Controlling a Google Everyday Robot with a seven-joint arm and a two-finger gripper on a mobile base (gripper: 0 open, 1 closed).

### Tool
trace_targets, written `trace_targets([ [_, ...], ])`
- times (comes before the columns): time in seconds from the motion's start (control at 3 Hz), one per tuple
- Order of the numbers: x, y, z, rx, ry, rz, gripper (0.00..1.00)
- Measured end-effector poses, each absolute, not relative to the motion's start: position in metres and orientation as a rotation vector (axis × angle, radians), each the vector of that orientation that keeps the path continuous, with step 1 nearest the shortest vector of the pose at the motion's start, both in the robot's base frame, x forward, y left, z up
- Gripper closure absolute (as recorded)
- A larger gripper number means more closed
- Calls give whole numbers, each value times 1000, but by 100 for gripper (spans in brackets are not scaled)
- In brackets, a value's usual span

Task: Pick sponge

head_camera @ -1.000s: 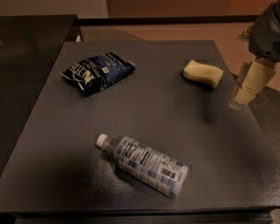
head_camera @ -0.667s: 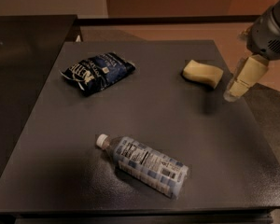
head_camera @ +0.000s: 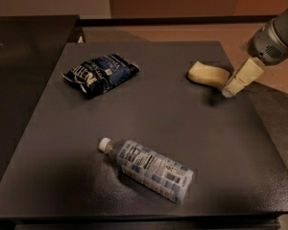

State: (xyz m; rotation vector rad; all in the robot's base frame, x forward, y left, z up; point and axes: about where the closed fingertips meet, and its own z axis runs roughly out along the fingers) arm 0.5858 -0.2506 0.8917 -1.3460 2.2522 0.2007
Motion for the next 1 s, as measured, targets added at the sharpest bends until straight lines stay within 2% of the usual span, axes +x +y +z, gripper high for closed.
trace_targets([
  [1.0,623,-247,856,-1207,2269,330,0],
])
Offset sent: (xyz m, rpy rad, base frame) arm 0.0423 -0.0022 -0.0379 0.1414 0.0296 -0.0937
